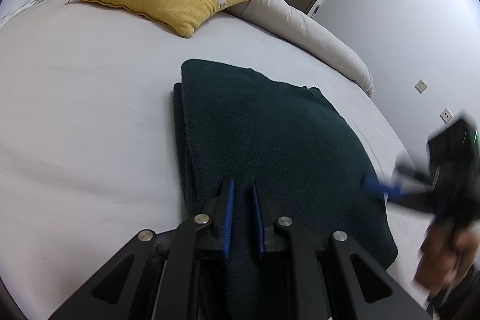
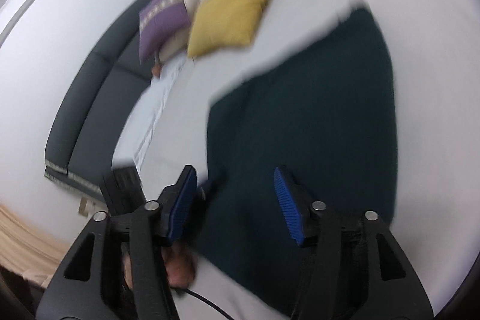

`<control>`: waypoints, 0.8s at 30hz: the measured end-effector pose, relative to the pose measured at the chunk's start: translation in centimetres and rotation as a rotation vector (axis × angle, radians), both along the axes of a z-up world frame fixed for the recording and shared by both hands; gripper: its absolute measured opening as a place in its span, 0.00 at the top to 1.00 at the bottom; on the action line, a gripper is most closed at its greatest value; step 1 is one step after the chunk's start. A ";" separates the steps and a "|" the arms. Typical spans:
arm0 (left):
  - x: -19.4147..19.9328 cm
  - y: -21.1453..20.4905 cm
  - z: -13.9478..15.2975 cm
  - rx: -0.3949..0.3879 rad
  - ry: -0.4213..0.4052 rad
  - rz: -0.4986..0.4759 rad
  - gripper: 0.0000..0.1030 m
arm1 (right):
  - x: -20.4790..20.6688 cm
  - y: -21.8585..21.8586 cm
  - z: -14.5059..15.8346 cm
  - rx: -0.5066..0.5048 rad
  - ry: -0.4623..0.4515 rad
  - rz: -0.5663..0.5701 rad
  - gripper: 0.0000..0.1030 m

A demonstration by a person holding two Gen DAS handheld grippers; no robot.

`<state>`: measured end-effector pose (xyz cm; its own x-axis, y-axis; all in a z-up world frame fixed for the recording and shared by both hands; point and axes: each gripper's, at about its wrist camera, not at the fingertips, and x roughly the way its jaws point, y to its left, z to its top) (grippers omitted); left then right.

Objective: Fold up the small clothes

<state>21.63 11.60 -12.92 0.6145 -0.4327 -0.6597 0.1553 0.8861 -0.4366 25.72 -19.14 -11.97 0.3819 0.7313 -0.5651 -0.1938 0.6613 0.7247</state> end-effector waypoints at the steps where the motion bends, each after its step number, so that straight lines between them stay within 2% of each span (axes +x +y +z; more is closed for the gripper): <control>1: 0.0 0.0 0.0 0.001 -0.001 0.000 0.85 | -1.0 -0.6 -1.4 0.028 -0.005 -0.005 0.48; 4: 0.1 0.0 0.1 0.011 -0.003 -0.001 0.85 | -2.4 -2.1 -2.8 0.105 -0.007 -0.031 0.53; 7: 0.1 0.6 0.4 -0.026 0.004 -0.004 0.86 | -3.9 -4.1 -3.0 0.112 0.017 -0.083 0.50; 9: 0.2 1.7 1.6 -0.098 0.024 -0.005 0.75 | -5.0 -5.5 -2.2 0.075 0.002 -0.114 0.50; 10: 0.1 2.3 2.6 -0.122 0.003 -0.001 0.60 | -5.1 -6.1 -1.7 0.065 -0.016 -0.131 0.48; 11: -0.2 3.0 4.0 -0.122 -0.044 0.020 0.42 | -5.1 -6.9 -1.1 0.046 -0.034 -0.158 0.40; 13: -0.6 4.4 5.7 -0.107 -0.113 0.070 0.21 | -5.1 -8.4 0.1 -0.009 -0.057 -0.206 0.31; 14: -0.4 5.1 5.8 -0.121 -0.119 0.081 0.16 | -4.7 -9.0 0.5 -0.015 -0.065 -0.216 0.31; 17: 1.1 6.2 3.0 -0.205 0.000 0.072 0.16 | -2.4 -9.5 1.0 -0.030 -0.061 -0.209 0.30; 19: 1.8 5.8 1.3 -0.231 0.067 0.054 0.17 | -0.4 -9.1 0.3 -0.024 -0.036 -0.180 0.30; 22: 2.1 4.7 0.9 -0.209 0.072 0.018 0.17 | 2.4 -9.3 -1.4 0.004 0.040 -0.185 0.30; 24: 2.3 4.8 0.5 -0.226 0.086 0.019 0.17 | 4.0 -9.0 -2.8 0.013 0.079 -0.181 0.30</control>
<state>23.94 16.43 -12.43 0.5697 -0.5645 -0.5973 0.0933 0.7665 -0.6354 29.74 -28.13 -14.81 0.4632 0.6621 -0.5891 -0.0149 0.6705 0.7418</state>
